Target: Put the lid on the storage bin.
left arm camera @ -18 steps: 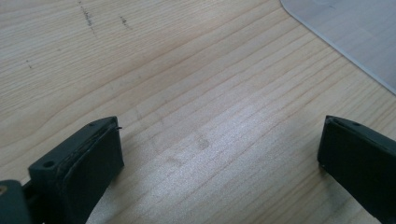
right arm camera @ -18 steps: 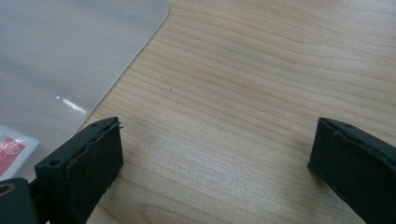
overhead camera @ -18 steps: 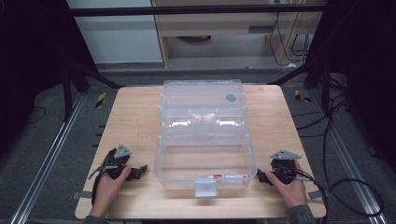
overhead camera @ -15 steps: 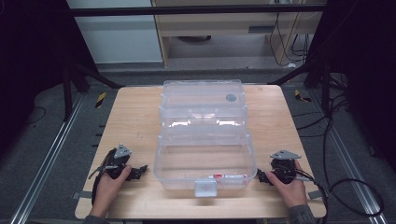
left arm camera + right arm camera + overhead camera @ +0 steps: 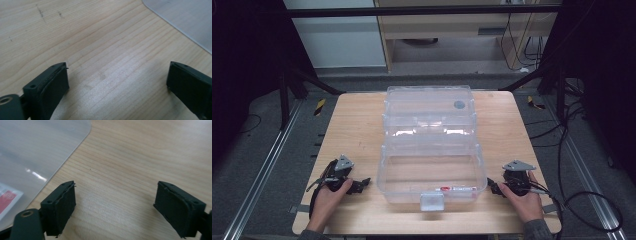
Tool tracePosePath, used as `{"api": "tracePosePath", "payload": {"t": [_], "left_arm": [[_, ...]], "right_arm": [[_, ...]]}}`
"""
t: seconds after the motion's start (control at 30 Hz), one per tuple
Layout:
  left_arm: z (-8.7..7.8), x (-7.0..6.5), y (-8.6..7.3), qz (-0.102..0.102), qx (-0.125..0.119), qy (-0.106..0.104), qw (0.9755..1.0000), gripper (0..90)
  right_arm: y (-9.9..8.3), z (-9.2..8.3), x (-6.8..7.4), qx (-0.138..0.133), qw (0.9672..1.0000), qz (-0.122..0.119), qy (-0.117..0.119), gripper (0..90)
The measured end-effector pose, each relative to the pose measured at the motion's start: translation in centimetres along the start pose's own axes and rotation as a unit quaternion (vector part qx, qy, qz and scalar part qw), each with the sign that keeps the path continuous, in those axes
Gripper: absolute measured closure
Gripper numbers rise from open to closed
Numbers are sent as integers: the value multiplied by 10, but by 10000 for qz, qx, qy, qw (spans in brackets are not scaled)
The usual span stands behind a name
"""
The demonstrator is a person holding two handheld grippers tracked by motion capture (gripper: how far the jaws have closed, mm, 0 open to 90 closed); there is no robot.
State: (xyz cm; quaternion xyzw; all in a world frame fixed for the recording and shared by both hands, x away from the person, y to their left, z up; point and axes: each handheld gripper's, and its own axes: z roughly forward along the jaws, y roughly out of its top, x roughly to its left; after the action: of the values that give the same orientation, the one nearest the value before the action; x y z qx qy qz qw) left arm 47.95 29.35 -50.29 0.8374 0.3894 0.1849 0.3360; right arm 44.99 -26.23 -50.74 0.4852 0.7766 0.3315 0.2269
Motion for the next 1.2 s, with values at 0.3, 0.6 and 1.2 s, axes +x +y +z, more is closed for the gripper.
{"api": "tracePosePath", "payload": {"t": [0.3, 0.6, 1.2], "left_arm": [[-27, -14, 27, 440, -252, -276, 9983, 40], [-66, -33, 61, 1042, -146, -492, 9932, 50], [-98, -75, 120, 1745, -555, -972, 9783, 41]], "right_arm": [[32, -57, 3, 12, 9946, -930, -452, 155], [90, -88, 2, 175, 9874, -1546, -302, 173], [203, -101, 31, 163, 9601, -2775, 293, 294]]}}
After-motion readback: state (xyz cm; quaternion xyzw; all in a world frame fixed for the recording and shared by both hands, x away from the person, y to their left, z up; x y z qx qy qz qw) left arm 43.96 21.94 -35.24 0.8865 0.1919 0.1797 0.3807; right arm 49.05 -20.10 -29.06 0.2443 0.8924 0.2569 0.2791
